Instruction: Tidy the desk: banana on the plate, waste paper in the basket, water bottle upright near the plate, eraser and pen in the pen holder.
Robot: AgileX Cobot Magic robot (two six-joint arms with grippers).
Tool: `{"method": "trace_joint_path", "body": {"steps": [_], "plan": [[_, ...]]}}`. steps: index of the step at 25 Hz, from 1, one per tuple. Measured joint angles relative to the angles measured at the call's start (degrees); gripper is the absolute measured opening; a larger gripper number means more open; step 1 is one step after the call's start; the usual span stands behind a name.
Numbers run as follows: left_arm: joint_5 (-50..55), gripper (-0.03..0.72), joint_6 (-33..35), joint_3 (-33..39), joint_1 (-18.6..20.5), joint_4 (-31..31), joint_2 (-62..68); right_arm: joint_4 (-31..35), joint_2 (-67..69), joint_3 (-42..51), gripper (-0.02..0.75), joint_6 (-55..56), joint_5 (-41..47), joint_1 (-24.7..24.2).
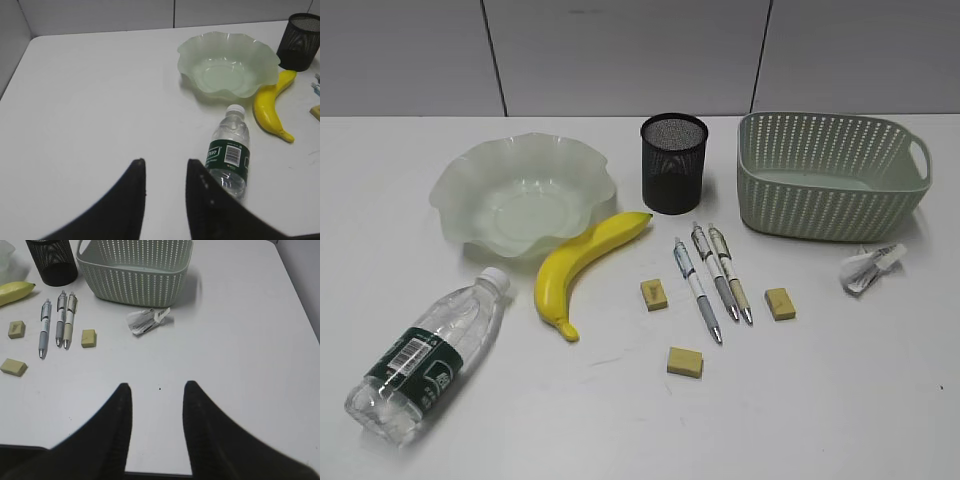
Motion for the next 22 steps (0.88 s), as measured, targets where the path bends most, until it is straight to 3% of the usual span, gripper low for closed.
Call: {"method": "trace_joint_path", "body": {"steps": [5,9,14,18,22], "plan": [[-0.4,0.211,1.8,-0.2,0.0,-2.2,4.5,0.0,0.0,0.0,0.288,0.0,0.0,0.0],[-8.2,0.256,10.3,-1.9,-0.2,-10.0,20.5,0.0,0.0,0.0,0.288,0.0,0.0,0.0],[-23.6,0.377,20.0,-4.2,-3.1,-23.7,41.4,0.0,0.0,0.0,0.288,0.0,-0.1,0.0],[-27.7,0.428,29.5,-8.9,-7.9,-29.7,57.9,0.0,0.0,0.0,0.288,0.0,-0.1,0.0],[-30.2,0.433,31.2,-14.7,-15.5,-30.3,69.1,0.0,0.0,0.0,0.288,0.0,-0.1,0.0]]}}
